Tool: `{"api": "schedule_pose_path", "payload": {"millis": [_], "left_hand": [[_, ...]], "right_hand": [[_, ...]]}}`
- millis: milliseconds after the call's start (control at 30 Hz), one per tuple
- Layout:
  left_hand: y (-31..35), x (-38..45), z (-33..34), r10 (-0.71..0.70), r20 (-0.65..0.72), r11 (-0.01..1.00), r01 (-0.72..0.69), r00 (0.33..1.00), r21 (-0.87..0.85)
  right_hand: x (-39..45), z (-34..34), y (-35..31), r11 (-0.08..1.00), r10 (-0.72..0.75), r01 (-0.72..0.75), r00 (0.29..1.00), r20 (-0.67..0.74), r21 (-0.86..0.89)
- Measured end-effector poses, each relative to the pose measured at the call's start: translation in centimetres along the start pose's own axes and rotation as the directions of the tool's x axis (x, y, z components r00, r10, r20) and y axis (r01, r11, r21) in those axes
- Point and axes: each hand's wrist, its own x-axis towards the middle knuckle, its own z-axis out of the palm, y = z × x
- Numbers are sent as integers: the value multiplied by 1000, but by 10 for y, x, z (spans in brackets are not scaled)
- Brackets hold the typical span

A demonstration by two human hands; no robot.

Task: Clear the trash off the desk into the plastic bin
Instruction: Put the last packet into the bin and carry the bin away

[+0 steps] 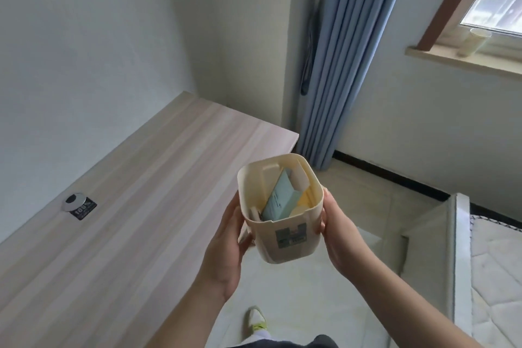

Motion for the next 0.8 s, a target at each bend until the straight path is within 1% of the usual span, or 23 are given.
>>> {"api": "schedule_pose_path", "payload": {"millis": [133, 233, 300, 433, 567, 633, 733, 800], "left_hand": [[14, 41, 6, 8, 55, 996, -13, 998, 89], [21, 73, 10, -29, 85, 990, 17, 996, 140], [24, 92, 12, -61, 79, 987, 49, 995, 153], [25, 130, 22, -65, 45, 989, 59, 997, 137], [22, 168, 45, -98, 39, 988, 92, 994, 125], [23, 188, 66, -85, 30, 987, 80, 996, 142], [26, 222, 99, -57, -43, 989, 62, 997, 131], [30, 245, 122, -68, -93, 991, 79, 993, 111]], "right_hand": [[33, -6, -18, 999, 33, -33, 998, -51, 0], [55, -12, -30, 999, -5, 1, 996, -91, -44], [69, -16, -37, 997, -28, 21, 995, -98, -72], [102, -47, -39, 999, 7, -13, 992, -124, -48], [141, -90, -51, 999, 17, -22, 995, -96, -46], [161, -113, -60, 999, -1, -2, 997, -71, -35], [192, -148, -78, 998, -42, 42, 999, -13, -41], [209, -172, -92, 999, -44, 45, 999, 17, -30]]}}
